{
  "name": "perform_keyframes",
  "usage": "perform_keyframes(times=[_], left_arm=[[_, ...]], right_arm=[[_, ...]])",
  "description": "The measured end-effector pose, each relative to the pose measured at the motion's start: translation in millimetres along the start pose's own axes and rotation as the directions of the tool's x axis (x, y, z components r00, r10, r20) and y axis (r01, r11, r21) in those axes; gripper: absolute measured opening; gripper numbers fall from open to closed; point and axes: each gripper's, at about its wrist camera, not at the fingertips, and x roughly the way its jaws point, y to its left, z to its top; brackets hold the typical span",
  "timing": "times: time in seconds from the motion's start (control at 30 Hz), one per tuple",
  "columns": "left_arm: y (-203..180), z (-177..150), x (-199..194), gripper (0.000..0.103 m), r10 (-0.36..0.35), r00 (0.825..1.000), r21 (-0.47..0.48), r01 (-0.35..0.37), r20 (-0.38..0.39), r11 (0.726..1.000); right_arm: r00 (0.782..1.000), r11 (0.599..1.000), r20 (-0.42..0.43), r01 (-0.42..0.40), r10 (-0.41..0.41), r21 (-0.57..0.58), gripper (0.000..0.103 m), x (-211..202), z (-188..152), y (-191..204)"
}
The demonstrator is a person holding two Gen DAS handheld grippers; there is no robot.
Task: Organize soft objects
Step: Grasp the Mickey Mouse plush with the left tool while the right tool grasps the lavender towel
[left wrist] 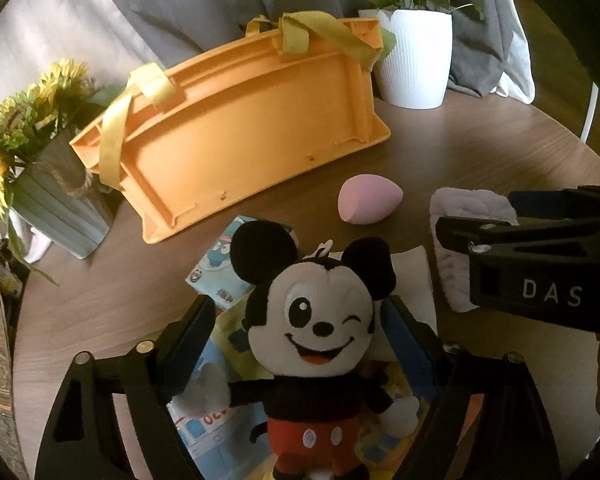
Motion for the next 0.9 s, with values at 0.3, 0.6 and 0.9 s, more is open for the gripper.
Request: perform_keyframes(times=[0.3, 0.6, 0.9], left_arm=[[4, -2, 1, 0.061, -0.032, 0.999, -0.033, 0.032, 0.003, 0.999], [13, -2, -8, 0.057, -0.054, 0.999, -0.101, 0.055, 0.006, 0.993], [26, 0, -39, 0.057, -0.057, 0.996, -0.175, 0.067, 0.064, 0.982]], right_arm=[[1.000, 1.000, -0.026, -0.007, 0.007, -0.003, 0.051, 4, 1, 0], [1.000, 1.000, -0.014, -0.017, 0.016, -0.022, 0.038, -7, -5, 1], [0.998, 0.999, 0.055, -0.034, 0.036, -0.040, 0.037, -37, -3, 10]])
